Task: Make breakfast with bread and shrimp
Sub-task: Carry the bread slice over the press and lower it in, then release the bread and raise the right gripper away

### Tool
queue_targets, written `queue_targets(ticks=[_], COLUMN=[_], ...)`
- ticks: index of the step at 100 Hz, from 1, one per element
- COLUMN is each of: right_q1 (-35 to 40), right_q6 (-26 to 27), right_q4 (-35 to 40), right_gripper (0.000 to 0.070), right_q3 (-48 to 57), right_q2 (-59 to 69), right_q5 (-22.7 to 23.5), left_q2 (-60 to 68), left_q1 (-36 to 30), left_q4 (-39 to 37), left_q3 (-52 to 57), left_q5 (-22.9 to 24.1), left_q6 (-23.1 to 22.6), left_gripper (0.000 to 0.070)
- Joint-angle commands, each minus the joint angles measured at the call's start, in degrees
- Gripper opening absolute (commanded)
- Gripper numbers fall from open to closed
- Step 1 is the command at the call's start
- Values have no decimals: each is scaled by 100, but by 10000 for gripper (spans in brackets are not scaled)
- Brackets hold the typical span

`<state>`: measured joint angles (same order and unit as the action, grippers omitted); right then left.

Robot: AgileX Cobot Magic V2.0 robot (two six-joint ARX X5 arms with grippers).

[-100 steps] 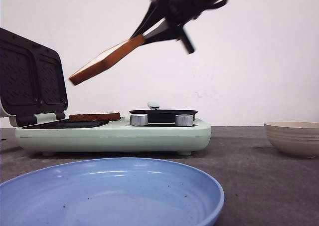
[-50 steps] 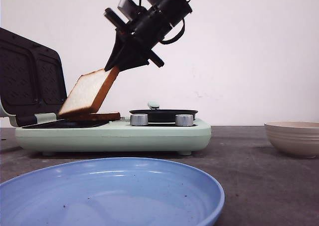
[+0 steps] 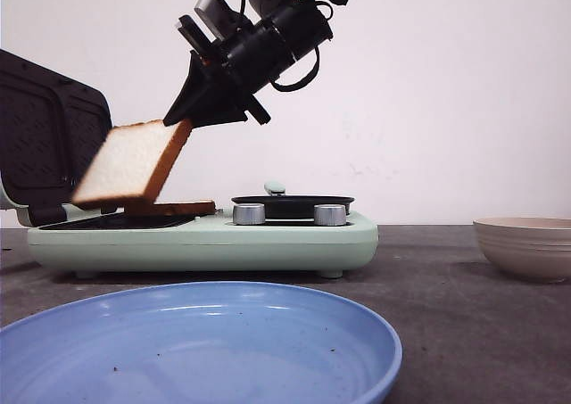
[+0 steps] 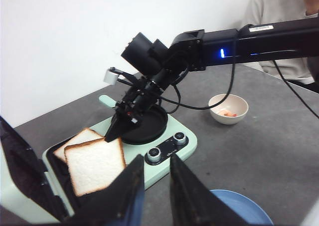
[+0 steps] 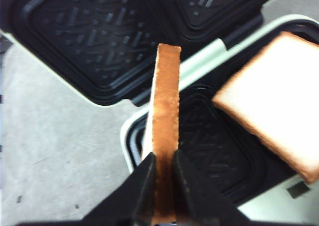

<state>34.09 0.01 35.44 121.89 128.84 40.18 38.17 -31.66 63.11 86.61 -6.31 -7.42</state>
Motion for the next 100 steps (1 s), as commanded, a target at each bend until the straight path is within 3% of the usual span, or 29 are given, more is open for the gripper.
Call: queue_targets(ticks=[1,47,66,71,81,85,90,100], right_q1=[55,48,72,96,125,140,160,214], right_q6=[-83,-254,-387,-385,-363,-339,-313,-308], right_q4=[-11,63,-68,-164,-417,-538,-671,-909], right_gripper=[2,2,9,96,464,575,630,632], right_q3=[177,177,177,177,177,177,177,179], right_q2=[297,597,597,597,597,597,597,597], right_q5=[55,-177,-710,-914,-1062,-1165,-1296,-1512], left_q2=[22,28,37,37,37,37,37,37], left_q1=[-35,-33,-33,-33,-33,-33,-33,-33], left_q4=[-52,-52,-107,-105,-94,-94,-94,-94], left_q3=[94,94,94,94,94,94,94,94], left_q5=[31,37,55,55,57,57,57,66], left_q6=[-70,-66,-68,-68,-66,-61,-50,-48], left_gripper=[12,12,12,12,12,12,12,12])
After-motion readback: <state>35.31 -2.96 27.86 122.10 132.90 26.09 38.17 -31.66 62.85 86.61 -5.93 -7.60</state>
